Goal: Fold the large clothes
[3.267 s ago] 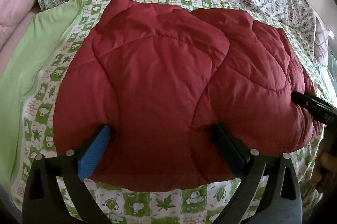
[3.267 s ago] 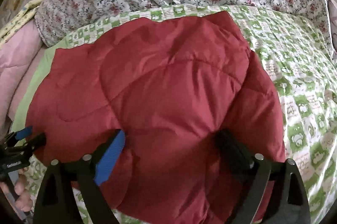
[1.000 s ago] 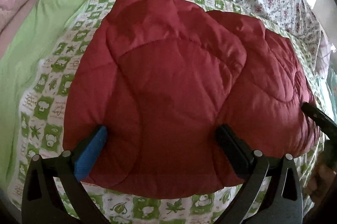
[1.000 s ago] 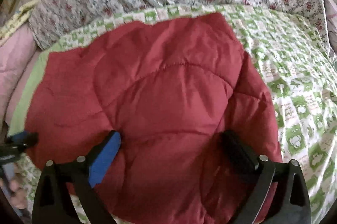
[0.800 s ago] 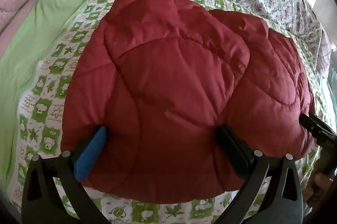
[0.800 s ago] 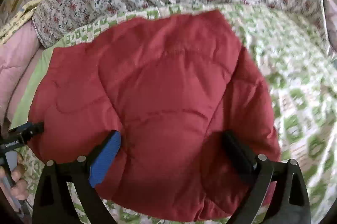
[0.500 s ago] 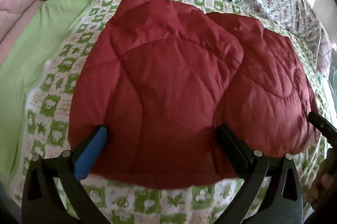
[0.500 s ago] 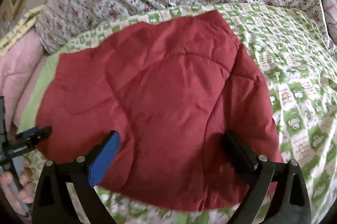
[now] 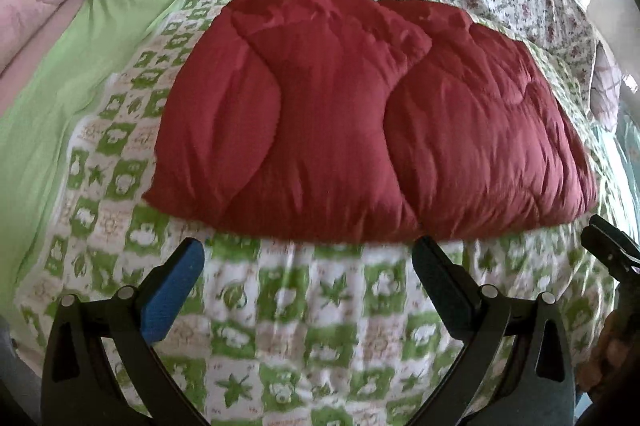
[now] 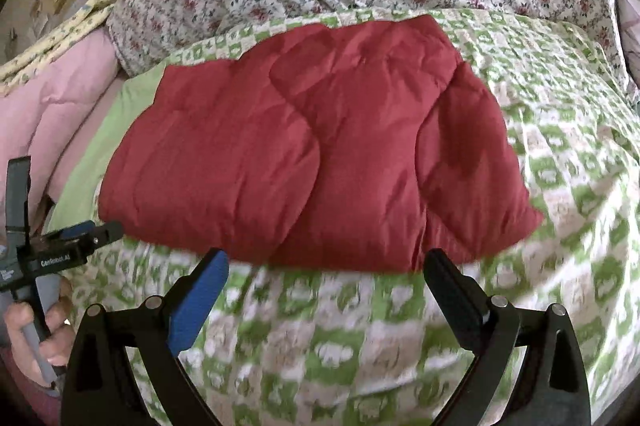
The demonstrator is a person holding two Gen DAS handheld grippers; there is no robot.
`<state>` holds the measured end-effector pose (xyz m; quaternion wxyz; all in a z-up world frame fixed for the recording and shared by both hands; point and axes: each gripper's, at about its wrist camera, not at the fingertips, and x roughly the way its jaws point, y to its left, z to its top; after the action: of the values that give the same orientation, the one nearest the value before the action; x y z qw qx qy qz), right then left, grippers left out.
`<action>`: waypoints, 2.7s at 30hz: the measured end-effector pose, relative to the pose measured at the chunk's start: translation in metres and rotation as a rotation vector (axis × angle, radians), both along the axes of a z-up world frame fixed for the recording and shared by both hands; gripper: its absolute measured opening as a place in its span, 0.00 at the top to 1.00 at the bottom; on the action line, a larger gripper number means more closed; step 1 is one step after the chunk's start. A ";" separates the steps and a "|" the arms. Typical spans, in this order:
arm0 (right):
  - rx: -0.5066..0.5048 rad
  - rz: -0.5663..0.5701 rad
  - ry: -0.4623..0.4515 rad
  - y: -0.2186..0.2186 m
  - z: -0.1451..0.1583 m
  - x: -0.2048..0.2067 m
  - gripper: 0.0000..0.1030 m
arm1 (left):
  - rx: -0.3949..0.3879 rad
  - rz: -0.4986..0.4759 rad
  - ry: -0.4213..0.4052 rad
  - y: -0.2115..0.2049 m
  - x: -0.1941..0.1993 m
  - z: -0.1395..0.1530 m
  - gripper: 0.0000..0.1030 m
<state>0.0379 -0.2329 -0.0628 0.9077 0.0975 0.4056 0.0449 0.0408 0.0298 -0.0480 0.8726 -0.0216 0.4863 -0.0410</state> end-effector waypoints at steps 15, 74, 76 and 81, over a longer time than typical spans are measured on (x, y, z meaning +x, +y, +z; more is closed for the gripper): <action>-0.075 0.116 0.073 0.027 -0.023 -0.049 0.03 | 0.139 -0.077 -0.017 -0.020 -0.055 -0.007 0.00; -0.167 0.118 0.062 0.038 0.037 0.045 0.01 | 0.188 -0.098 -0.058 -0.051 0.019 0.047 0.00; -0.166 0.117 0.061 0.038 0.039 0.045 0.01 | 0.186 -0.099 -0.056 -0.051 0.019 0.048 0.00; -0.171 0.115 0.066 0.039 0.041 0.045 0.01 | 0.166 -0.099 -0.048 -0.051 0.021 0.047 0.00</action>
<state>0.0833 -0.1944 -0.0221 0.8947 -0.0025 0.4427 0.0589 0.0617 -0.0207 -0.0005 0.8796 0.0758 0.4676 -0.0439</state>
